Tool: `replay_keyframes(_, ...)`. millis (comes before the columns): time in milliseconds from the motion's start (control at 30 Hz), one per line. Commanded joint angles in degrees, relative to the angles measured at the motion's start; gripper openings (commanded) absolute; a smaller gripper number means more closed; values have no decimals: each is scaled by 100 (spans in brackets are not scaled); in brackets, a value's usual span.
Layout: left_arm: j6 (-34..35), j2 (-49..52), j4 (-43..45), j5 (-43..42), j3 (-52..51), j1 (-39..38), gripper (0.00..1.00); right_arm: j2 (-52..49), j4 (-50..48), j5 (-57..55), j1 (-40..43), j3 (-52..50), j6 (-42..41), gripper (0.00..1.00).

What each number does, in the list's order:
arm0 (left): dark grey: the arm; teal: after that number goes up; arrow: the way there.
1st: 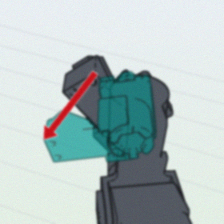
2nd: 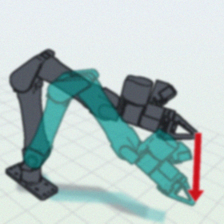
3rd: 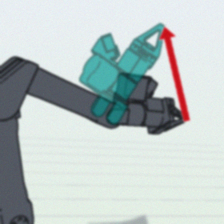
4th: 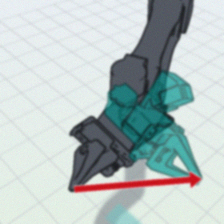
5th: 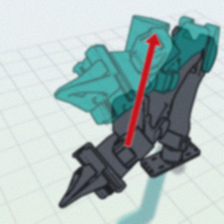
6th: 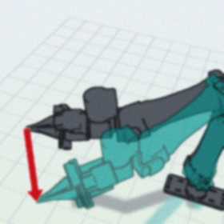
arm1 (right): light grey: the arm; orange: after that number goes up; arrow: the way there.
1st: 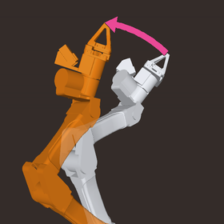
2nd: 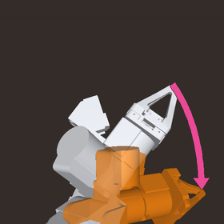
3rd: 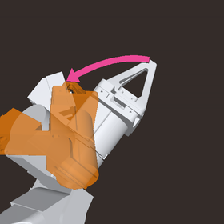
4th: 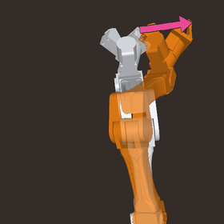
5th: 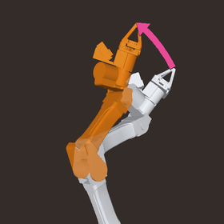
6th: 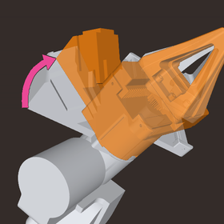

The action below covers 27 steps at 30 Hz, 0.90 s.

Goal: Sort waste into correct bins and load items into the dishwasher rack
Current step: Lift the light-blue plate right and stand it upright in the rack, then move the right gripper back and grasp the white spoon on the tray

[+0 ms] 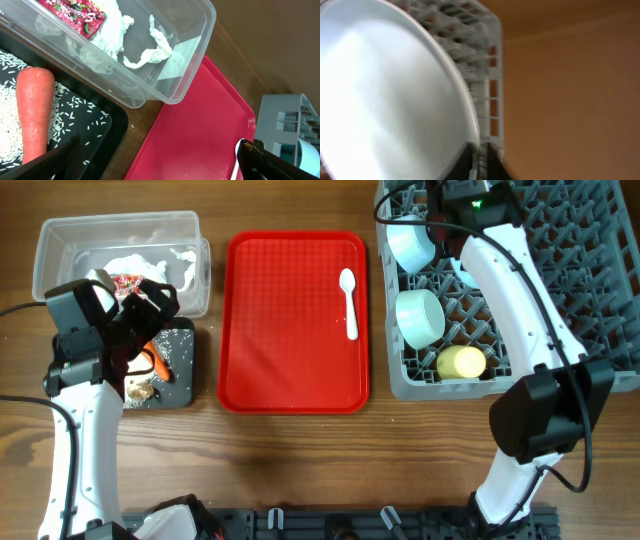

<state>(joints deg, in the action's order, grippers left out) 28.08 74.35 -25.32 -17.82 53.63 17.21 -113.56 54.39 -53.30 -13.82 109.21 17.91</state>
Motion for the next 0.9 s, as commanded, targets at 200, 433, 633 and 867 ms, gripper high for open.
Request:
replay_keyframes(200, -85, -63, 15, 35, 103, 22, 100, -103, 48, 992, -20, 17, -42, 77)
replay_keyframes(433, -85, -63, 15, 35, 103, 22, 100, 415, 50, 1657, -459, 31, -608, 100)
replay_keyframes(633, -85, -63, 15, 35, 103, 22, 100, 951, 223, 5372, -1467, 28, -455, 94)
replay_keyframes(867, -85, -61, 15, 35, 103, 22, 100, -74, 98, 5685, -1576, -374, -2367, 87)
